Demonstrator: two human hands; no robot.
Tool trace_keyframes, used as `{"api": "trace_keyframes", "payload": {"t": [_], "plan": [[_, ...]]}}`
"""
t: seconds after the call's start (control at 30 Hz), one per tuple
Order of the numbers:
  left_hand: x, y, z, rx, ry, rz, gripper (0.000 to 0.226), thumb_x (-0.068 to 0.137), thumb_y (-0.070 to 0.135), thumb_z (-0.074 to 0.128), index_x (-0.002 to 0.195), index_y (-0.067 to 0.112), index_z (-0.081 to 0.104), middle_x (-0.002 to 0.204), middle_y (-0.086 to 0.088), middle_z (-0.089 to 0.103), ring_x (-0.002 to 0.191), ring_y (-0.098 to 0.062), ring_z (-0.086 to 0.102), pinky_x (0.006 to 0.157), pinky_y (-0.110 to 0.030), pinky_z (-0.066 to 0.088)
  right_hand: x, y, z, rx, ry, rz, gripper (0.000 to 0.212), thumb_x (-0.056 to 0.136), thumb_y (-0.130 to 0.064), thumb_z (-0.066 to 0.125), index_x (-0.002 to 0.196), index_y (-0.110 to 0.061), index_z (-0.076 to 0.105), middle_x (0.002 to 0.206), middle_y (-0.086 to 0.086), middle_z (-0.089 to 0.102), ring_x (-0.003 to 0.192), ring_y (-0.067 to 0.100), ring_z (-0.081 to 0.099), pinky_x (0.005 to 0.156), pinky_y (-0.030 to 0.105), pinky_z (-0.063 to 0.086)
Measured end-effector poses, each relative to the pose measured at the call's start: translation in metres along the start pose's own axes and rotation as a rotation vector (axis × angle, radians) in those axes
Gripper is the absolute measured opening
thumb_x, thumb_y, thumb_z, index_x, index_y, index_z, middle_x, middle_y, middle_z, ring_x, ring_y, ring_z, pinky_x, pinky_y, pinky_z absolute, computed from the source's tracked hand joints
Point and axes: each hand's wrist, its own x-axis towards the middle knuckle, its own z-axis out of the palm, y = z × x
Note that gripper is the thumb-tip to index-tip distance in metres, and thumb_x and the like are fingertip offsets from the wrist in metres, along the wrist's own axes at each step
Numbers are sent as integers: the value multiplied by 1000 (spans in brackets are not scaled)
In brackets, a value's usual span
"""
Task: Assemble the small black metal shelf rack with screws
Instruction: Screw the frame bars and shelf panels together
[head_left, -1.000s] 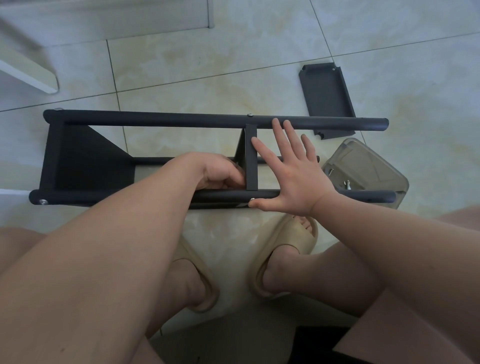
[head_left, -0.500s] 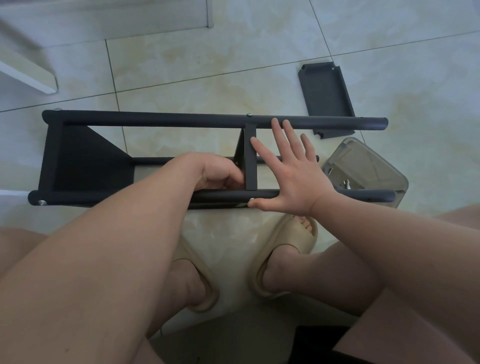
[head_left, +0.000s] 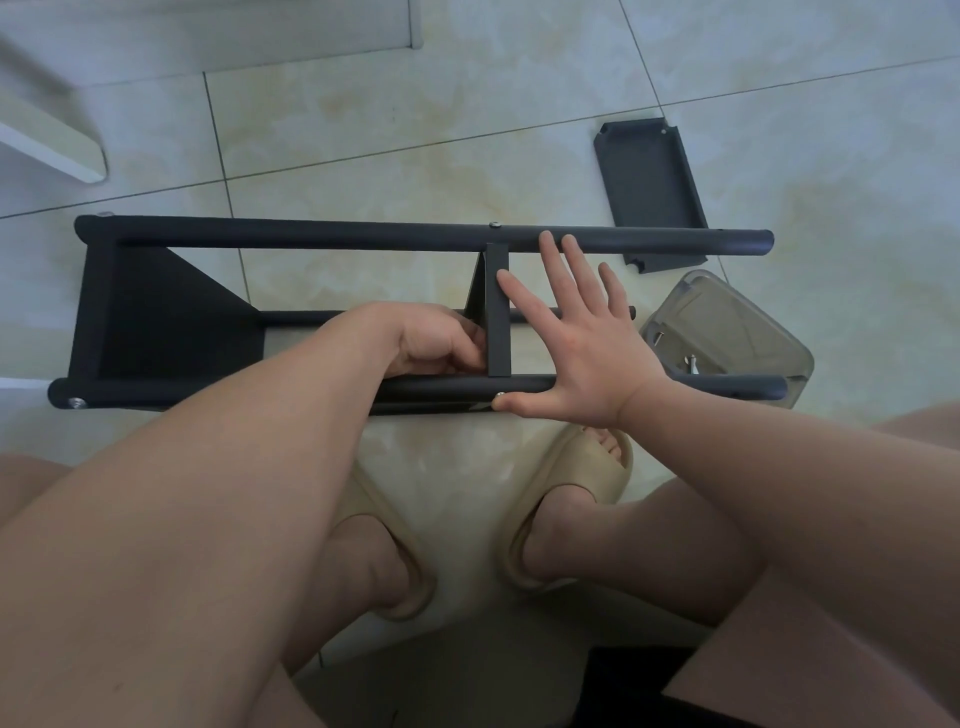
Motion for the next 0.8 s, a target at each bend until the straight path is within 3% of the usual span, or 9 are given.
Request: {"api": "trace_keyframes", "payload": {"t": [0.17, 0.23, 0.3, 0.4, 0.53, 0.8], "plan": [[3, -2, -1, -17, 19, 3, 37, 92, -11, 49, 128, -11, 54, 116, -25, 60, 107, -35, 60, 111, -50, 42, 0, 0, 0, 2, 3, -3, 115, 71, -94, 33, 162, -32, 2, 168, 14, -17, 154, 35, -18, 123, 61, 1], [3, -2, -2, -34, 7, 0, 24, 92, -9, 49, 110, -5, 65, 108, -22, 65, 98, -31, 64, 104, -46, 48, 0, 0, 0, 3, 1, -3, 115, 71, -94, 34, 162, -32, 2, 168, 14, -17, 154, 35, -19, 123, 61, 1], [3, -2, -3, -36, -33, -29, 27, 92, -1, 51, 83, 9, 75, 93, -13, 71, 84, -23, 69, 88, -36, 54, 0, 0, 0, 1, 0, 0, 115, 71, -94, 33, 162, -32, 2, 168, 14, -17, 154, 35, -19, 123, 61, 1], [1, -1, -5, 29, -66, -105, 27, 92, 15, 58, 78, 17, 81, 88, -5, 76, 81, -17, 72, 75, -28, 55, 0, 0, 1, -4, 2, 3, 115, 71, -94, 33, 163, -32, 3, 168, 14, -17, 154, 35, -18, 123, 61, 2], [3, 0, -4, 51, 2, -112, 15, 89, 13, 63, 91, 11, 78, 98, -10, 76, 96, -25, 70, 97, -37, 52, 0, 0, 1, -2, 10, 3, 115, 70, -94, 33, 163, -32, 4, 168, 15, -15, 154, 35, -16, 123, 61, 3], [5, 1, -4, 65, 24, -106, 14, 89, 11, 62, 90, 9, 76, 89, -8, 77, 89, -24, 70, 95, -36, 52, 1, 0, 1, 6, 10, 3, 115, 70, -95, 32, 162, -32, 4, 168, 14, -16, 154, 35, -17, 123, 61, 2]]}}
